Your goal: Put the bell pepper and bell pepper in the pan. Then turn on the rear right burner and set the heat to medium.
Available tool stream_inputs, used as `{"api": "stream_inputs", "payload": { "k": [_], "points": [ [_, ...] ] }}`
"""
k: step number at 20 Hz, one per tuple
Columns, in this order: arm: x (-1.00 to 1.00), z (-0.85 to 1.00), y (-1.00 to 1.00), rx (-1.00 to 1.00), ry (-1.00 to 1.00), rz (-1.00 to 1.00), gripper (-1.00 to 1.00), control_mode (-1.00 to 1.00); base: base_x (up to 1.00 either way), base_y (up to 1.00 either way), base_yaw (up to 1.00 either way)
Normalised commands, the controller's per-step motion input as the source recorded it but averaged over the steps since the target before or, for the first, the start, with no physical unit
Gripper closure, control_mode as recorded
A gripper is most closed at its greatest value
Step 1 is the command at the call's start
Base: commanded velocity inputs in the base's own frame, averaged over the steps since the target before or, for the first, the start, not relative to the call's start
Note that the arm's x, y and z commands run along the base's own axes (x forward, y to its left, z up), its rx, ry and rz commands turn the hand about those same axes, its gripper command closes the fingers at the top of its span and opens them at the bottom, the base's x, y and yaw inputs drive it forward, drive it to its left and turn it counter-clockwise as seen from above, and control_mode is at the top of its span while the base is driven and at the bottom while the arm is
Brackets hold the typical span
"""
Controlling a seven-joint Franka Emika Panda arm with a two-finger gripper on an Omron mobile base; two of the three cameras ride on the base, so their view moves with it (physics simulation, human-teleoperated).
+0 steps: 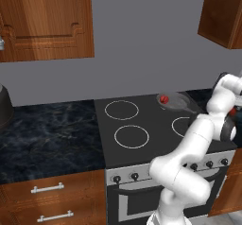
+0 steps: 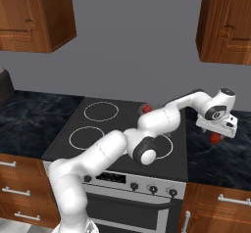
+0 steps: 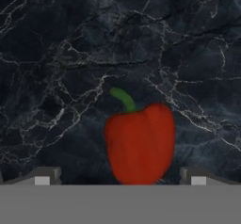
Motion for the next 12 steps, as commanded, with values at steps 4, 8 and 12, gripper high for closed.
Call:
{"api": "stream_inputs", "payload": {
  "k": [4, 8, 12],
  "points": [
    [0.05, -0.01, -0.07, 0.00, 0.00, 0.00, -1.00, -1.00, 0.00, 0.00, 0.00],
    [0.00, -0.06, -0.07, 0.00, 0.00, 0.00, -1.00, -1.00, 0.00, 0.00, 0.00],
    [0.00, -0.14, -0.09, 0.00, 0.00, 0.00, -1.00, -1.00, 0.00, 0.00, 0.00]
  ]
}}
